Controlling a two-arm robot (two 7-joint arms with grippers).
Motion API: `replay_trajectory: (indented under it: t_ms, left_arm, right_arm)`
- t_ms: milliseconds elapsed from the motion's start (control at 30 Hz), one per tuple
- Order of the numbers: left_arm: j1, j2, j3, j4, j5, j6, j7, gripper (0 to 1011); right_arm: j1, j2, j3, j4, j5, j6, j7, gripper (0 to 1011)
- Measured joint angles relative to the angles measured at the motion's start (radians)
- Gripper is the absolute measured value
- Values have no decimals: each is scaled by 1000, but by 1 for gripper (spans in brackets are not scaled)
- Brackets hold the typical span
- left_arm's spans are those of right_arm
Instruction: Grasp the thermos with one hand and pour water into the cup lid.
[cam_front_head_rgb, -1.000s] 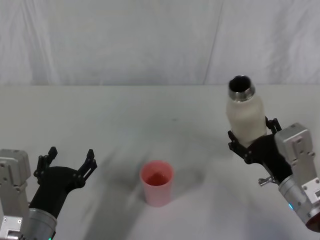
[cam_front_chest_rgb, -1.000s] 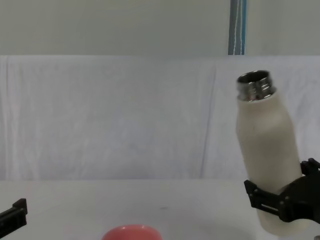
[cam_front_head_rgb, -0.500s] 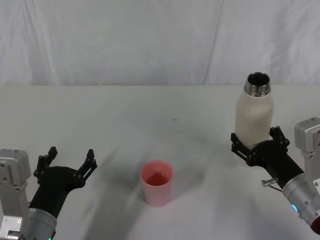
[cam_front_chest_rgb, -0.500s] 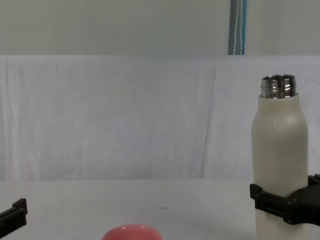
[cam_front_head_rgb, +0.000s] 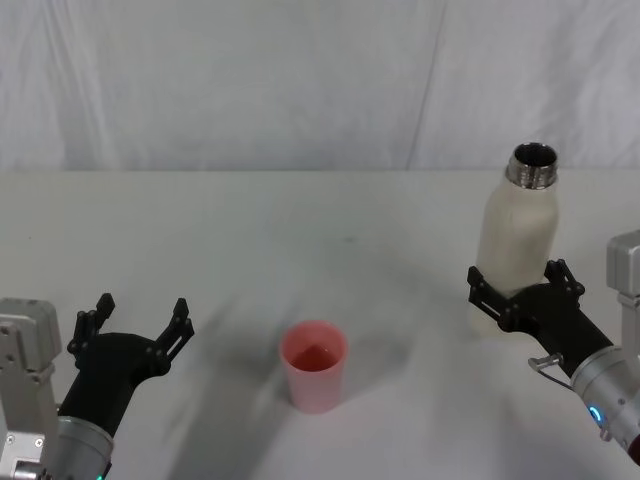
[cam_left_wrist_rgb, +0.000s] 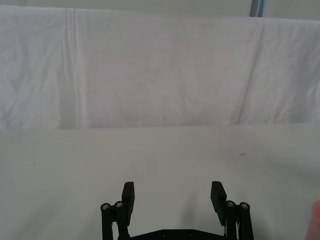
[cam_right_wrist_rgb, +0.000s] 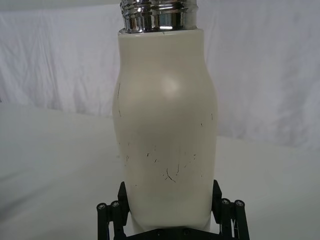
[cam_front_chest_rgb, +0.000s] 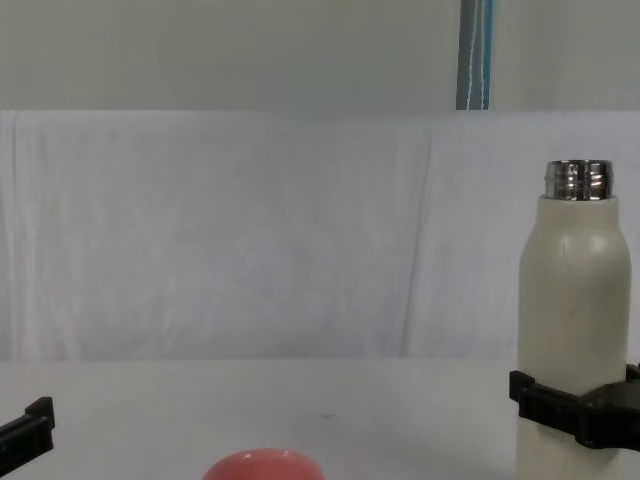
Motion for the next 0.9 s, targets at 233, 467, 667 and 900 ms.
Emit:
replay_trajectory:
  t_ms: [233,467,667,900]
  left_arm:
    - [0,0,0,0,0,0,0,1001]
    - [0,0,0,0,0,0,0,1001]
    - [0,0,0,0,0,0,0,1001]
    - [0,0,0,0,0,0,0,1001]
  right_arm:
    - [7,5,-1,0,30,25,-1,957]
    - [16,10,-3,1,55,42,-5,957]
    - [39,9,-12,28,75,51,-8,957]
    - [62,3,-21,51,92,52,-8,957]
